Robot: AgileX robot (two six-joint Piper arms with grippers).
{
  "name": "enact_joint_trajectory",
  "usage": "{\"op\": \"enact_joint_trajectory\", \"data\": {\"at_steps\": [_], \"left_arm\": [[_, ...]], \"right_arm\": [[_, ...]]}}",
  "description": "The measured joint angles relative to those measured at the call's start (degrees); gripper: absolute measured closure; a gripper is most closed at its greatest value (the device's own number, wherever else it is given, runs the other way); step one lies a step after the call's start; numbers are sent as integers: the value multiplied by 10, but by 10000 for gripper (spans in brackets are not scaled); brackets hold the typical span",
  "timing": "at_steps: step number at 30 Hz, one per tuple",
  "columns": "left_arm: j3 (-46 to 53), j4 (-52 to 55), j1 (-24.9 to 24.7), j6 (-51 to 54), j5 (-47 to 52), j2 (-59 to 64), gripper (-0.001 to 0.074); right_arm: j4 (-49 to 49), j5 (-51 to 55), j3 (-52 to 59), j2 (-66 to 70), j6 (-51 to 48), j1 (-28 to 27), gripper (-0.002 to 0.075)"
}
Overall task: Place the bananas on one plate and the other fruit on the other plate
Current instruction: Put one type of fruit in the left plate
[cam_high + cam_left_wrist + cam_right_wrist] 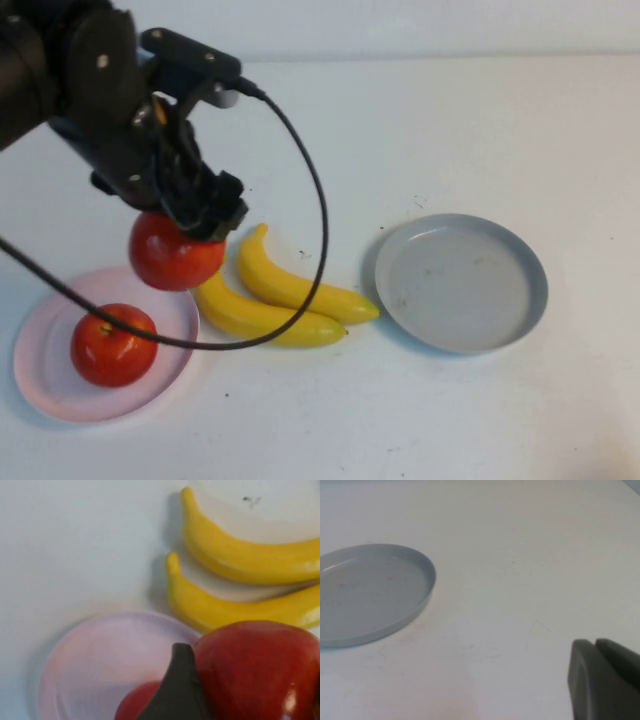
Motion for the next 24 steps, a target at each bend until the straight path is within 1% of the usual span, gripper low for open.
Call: {"op": "enact_joint_trajectory", "data": {"at_steps": [3, 7, 12, 14, 17, 24], "left_arm": [[58, 11, 31, -29, -2, -54, 197], [127, 23, 87, -45, -15, -110, 199], [188, 27, 165, -69, -57, -131, 199], [211, 27, 199, -78, -89, -131, 199], [228, 23, 223, -86, -138, -124, 199], [233, 13, 236, -87, -183, -61, 199]], "right_arm": [[0, 0, 0, 0, 0, 0, 743], [0, 0, 0, 0, 0, 0, 743], [0, 0, 0, 0, 0, 0, 743], [0, 0, 0, 0, 0, 0, 743], [0, 0, 0, 0, 0, 0, 743], [0, 0, 0, 0, 0, 0, 743]]}}
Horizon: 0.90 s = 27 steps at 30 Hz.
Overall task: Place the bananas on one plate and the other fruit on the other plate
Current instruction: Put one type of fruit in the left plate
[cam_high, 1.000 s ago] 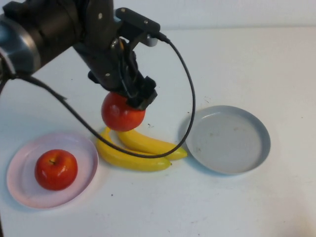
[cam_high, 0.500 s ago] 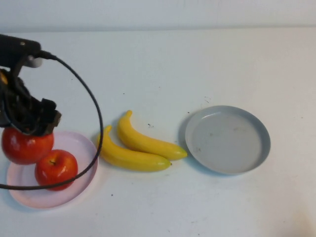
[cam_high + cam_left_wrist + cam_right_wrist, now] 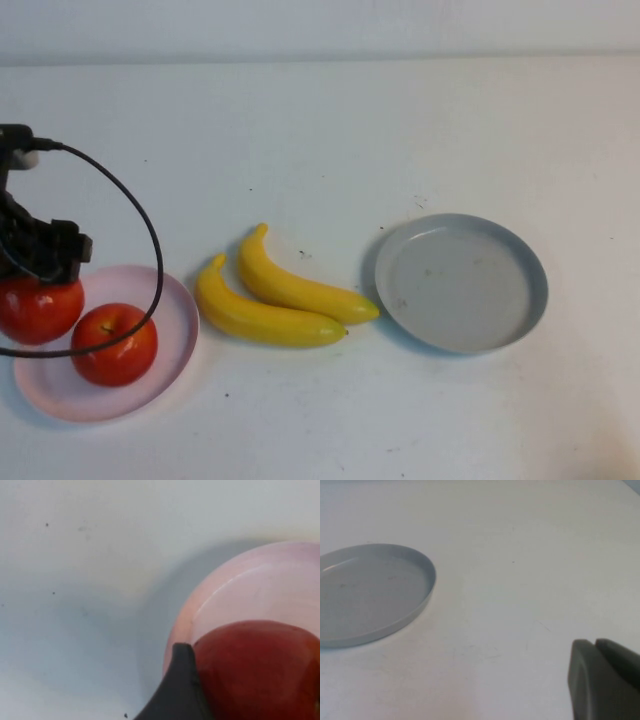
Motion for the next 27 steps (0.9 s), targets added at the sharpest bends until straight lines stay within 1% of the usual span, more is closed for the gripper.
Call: {"op": "enact_joint_trajectory", "data": {"at_steps": [5, 9, 13, 15, 18, 20, 27], "left_arm": [[0, 0, 7, 0, -36, 55, 199], [0, -17, 7, 8, -44, 84, 199], [0, -81, 8, 84, -48, 86, 199], [0, -103, 8, 104, -48, 86, 185], [0, -123, 8, 117, -39, 87, 106], [0, -125, 8, 119, -35, 84, 77], [0, -127, 8, 113, -27, 3, 69]], "right_arm": [[0, 0, 0, 0, 0, 0, 743], [0, 0, 0, 0, 0, 0, 743], [0, 0, 0, 0, 0, 0, 743], [0, 0, 0, 0, 0, 0, 743], [0, 0, 0, 0, 0, 0, 743], [0, 0, 0, 0, 0, 0, 743], [0, 0, 0, 0, 0, 0, 743]]}}
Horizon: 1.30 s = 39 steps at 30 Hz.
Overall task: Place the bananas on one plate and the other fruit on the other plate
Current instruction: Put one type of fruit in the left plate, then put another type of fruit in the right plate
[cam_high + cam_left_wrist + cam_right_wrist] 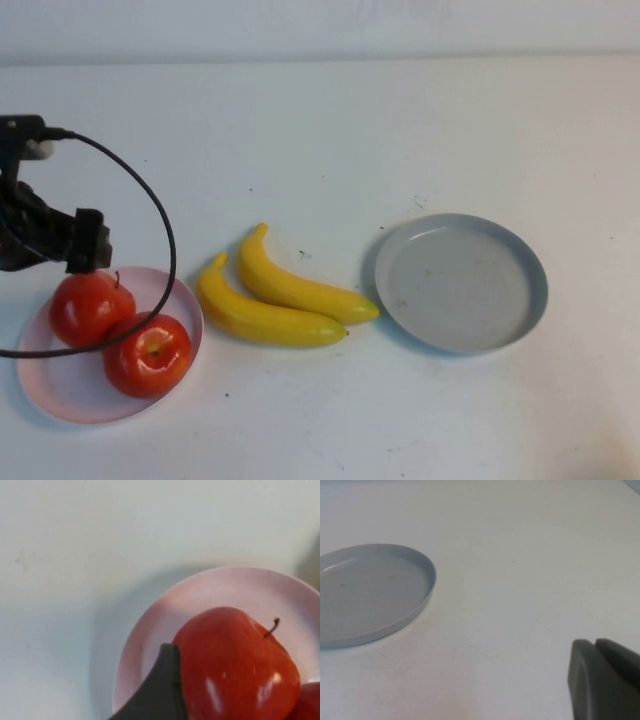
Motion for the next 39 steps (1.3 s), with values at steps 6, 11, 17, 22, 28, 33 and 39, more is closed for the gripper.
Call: {"op": "enact_joint_trajectory", "data": {"at_steps": [6, 11, 17, 22, 28, 33, 39], "left_arm": [[0, -8, 0, -13, 42, -107, 71], [24, -28, 0, -18, 79, -208, 263], [100, -29, 0, -18, 80, -328, 675], [163, -32, 0, -18, 74, -405, 727], [226, -68, 0, -6, 33, -508, 734], [252, -67, 0, 4, 27, -578, 734], [257, -48, 0, 8, 18, -596, 735]], "right_arm": [[0, 0, 0, 0, 0, 0, 743], [0, 0, 0, 0, 0, 0, 743], [0, 0, 0, 0, 0, 0, 743], [0, 0, 0, 0, 0, 0, 743], [0, 0, 0, 0, 0, 0, 743], [0, 0, 0, 0, 0, 0, 743], [0, 0, 0, 0, 0, 0, 743]]}}
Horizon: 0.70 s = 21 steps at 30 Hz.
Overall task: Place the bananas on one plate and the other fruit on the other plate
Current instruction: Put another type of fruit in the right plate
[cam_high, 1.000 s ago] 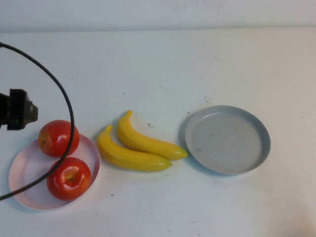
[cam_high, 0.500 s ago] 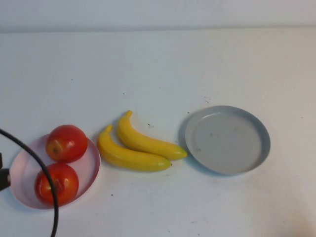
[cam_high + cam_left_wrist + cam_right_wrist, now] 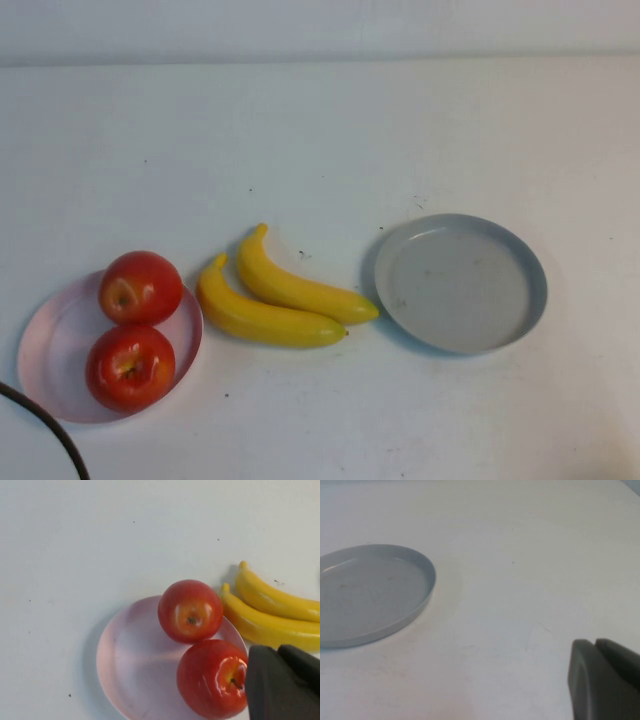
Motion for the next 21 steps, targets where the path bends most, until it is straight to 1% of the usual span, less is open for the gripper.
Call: {"op": "enact_joint_trajectory", "data": {"at_steps": [3, 7, 10, 12, 15, 18, 21], "left_arm": [[11, 0, 0, 0, -31, 0, 735], [49, -3, -10, 5, -124, -9, 735], [95, -5, -15, 13, -199, -46, 735], [134, -6, -15, 16, -237, -93, 735], [187, -6, -1, 19, -266, -177, 735], [233, -6, 21, 20, -272, -246, 735], [268, 1, 33, 19, -276, -263, 735]], "right_arm": [[0, 0, 0, 0, 0, 0, 743], [0, 0, 0, 0, 0, 0, 743], [0, 0, 0, 0, 0, 0, 743], [0, 0, 0, 0, 0, 0, 743], [0, 0, 0, 0, 0, 0, 743], [0, 0, 0, 0, 0, 0, 743], [0, 0, 0, 0, 0, 0, 743]]}}
